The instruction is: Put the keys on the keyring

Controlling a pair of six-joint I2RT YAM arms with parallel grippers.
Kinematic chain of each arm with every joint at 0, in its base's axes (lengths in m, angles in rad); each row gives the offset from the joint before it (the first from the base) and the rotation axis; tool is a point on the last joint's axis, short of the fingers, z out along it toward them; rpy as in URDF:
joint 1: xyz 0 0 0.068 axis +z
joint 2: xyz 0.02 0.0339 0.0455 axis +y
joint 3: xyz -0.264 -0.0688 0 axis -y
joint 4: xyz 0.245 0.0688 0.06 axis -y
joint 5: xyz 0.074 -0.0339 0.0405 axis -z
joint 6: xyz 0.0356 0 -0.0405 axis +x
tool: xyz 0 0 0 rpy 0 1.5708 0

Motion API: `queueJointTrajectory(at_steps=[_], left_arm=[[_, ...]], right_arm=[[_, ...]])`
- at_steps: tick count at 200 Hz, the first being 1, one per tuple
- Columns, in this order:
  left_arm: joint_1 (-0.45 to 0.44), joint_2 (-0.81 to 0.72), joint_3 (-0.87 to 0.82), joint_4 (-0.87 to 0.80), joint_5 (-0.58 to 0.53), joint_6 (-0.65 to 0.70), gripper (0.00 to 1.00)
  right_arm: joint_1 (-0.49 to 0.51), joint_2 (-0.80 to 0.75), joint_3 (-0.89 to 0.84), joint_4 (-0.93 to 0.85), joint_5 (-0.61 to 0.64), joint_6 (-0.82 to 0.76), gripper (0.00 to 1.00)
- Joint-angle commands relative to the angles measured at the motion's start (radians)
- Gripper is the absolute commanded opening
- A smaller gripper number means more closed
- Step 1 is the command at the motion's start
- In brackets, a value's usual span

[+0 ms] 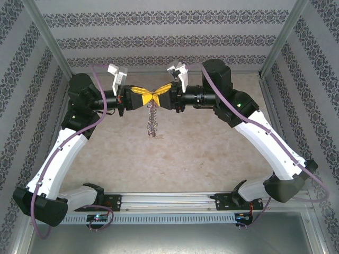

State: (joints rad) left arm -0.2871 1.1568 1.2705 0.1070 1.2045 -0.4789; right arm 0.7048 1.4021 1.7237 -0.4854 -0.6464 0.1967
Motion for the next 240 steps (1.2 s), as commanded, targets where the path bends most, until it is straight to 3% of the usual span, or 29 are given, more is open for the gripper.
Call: queueJointTrajectory(at_steps=[1, 40, 69, 136, 161, 184, 210, 240], left_arm=[[-0.005, -0.008, 0.033, 0.103, 0.024, -0.027, 0.0], [-0.007, -0.007, 0.02, 0.129, 0.025, -0.048, 0.0], [-0.01, -0.008, 0.016, 0.129, 0.029, -0.052, 0.0], [-0.011, -0.003, 0.011, 0.087, 0.042, -0.034, 0.0], [-0.011, -0.015, 0.04, -0.073, 0.001, 0.084, 0.05], [-0.012, -0.023, 0.1, -0.317, -0.07, 0.265, 0.17], [-0.011, -0.043, 0.156, -0.506, -0.19, 0.424, 0.19], [-0.015, -0.014, 0.25, -0.68, -0.199, 0.537, 0.26]], right_arm=[[0.01, -0.01, -0.006, 0.016, -0.045, 0.006, 0.22], [0.014, 0.006, 0.01, 0.014, -0.055, -0.005, 0.13], [0.014, 0.011, 0.022, 0.006, -0.056, -0.023, 0.0], [0.013, -0.006, 0.022, 0.003, -0.022, -0.064, 0.0], [0.012, -0.021, 0.015, -0.015, 0.034, -0.097, 0.0], [0.013, -0.032, 0.023, -0.067, 0.1, -0.144, 0.0], [0.027, -0.032, 0.053, -0.163, 0.181, -0.225, 0.0], [0.035, -0.035, 0.075, -0.219, 0.227, -0.291, 0.0]])
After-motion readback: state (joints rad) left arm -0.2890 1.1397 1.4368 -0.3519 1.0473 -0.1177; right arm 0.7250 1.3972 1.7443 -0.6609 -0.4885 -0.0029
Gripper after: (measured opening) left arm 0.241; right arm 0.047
